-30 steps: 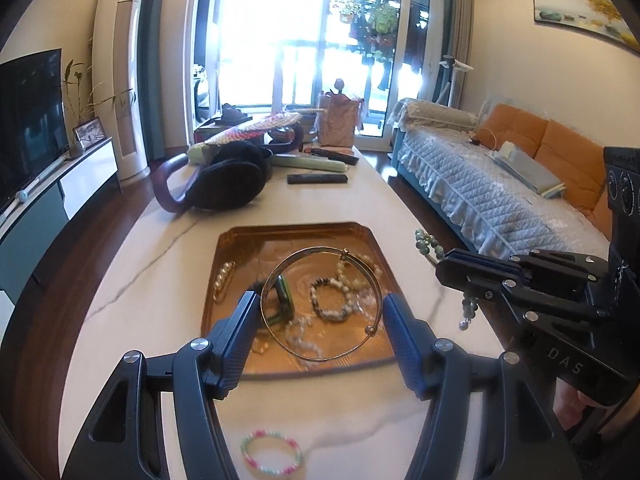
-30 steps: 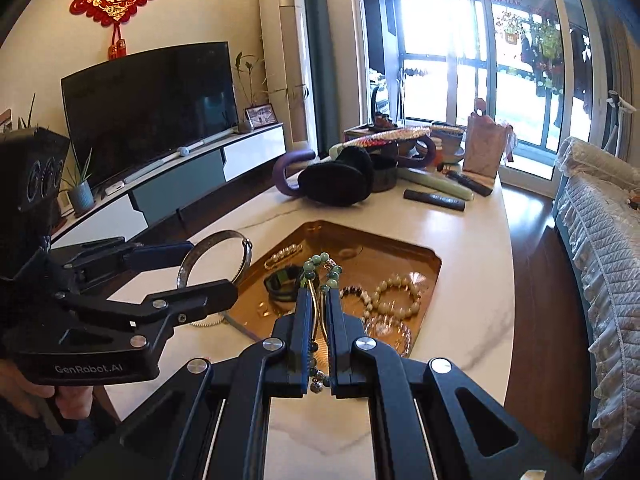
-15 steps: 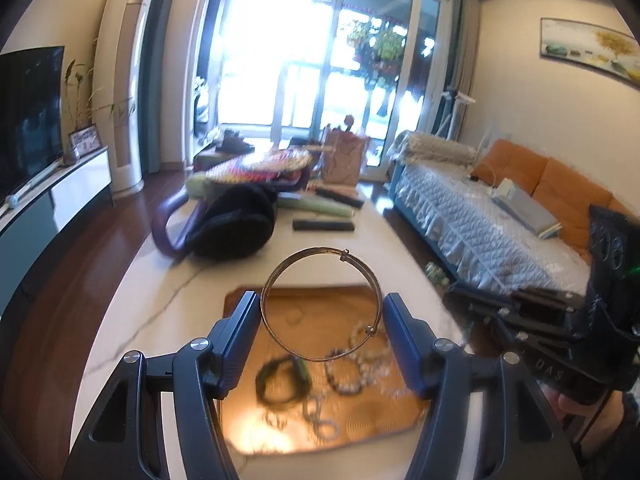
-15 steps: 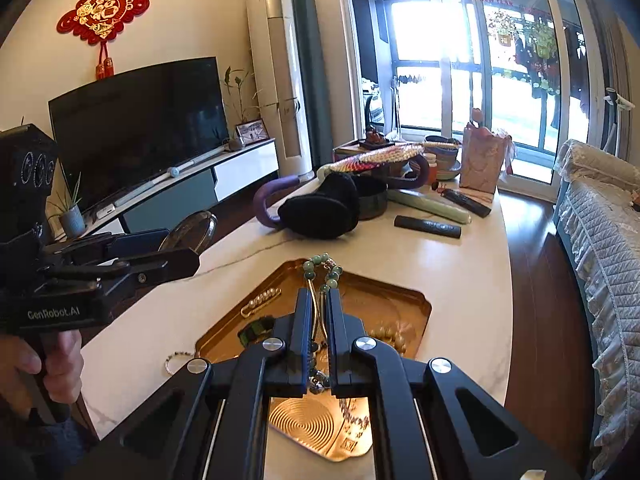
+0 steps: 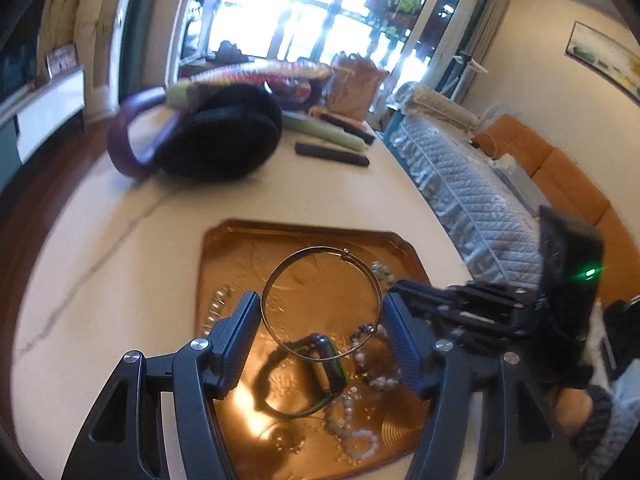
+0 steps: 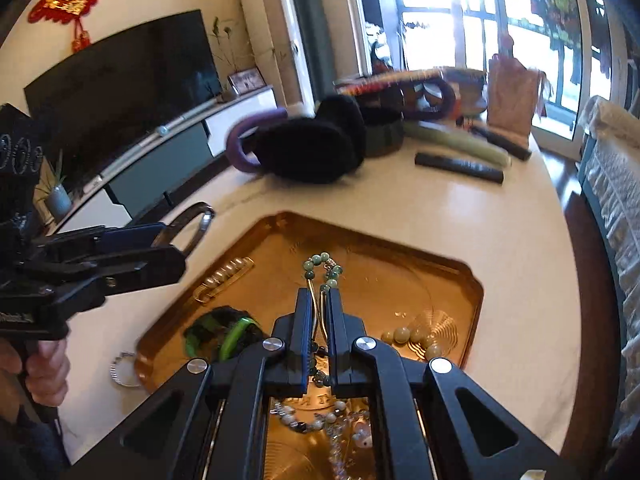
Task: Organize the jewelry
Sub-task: 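Carry the bangle and necklace over the copper tray and open both tools, then withdraw both open tools toward the last two bracelets on the table, then grasp the silver-bead bracelet with the left tool while the right tool approaches the rainbow bracelet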
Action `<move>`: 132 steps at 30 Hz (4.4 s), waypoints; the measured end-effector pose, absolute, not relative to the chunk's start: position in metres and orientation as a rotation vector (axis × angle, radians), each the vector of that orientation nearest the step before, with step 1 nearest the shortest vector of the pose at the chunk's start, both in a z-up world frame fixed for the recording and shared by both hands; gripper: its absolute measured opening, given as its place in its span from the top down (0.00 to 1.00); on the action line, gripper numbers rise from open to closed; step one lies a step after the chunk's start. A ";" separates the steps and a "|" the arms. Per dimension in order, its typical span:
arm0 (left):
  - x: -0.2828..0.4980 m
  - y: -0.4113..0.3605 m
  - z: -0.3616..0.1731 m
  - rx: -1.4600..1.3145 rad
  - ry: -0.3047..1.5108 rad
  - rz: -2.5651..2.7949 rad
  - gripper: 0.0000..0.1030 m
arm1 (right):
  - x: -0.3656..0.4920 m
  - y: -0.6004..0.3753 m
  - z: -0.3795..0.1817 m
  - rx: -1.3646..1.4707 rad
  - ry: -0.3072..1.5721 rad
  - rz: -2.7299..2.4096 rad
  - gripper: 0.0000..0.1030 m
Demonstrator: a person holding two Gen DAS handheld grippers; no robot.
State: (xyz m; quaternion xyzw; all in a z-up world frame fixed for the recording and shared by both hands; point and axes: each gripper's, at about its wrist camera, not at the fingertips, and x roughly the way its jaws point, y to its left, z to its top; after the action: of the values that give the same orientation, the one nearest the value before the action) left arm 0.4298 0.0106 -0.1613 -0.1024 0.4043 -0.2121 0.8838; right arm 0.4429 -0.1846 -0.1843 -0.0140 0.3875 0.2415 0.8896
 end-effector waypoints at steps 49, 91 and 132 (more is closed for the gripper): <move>0.252 0.064 -0.172 -0.012 0.858 -0.024 0.09 | 0.267 -0.172 -0.170 -0.012 0.901 0.692 0.53; 0.283 0.064 -0.220 -0.033 1.071 -0.246 0.96 | 0.266 -0.131 -0.213 -0.285 0.898 0.662 0.89; 0.264 0.037 -0.208 0.033 1.008 -0.207 1.00 | 0.294 -0.186 -0.208 -0.197 0.958 0.589 0.77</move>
State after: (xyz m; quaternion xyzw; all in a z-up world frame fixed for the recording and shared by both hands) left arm 0.2636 0.0373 -0.2076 0.0158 0.4820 -0.0991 0.8704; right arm 0.2936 -0.1856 -0.2077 -0.0930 0.4535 0.2786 0.8415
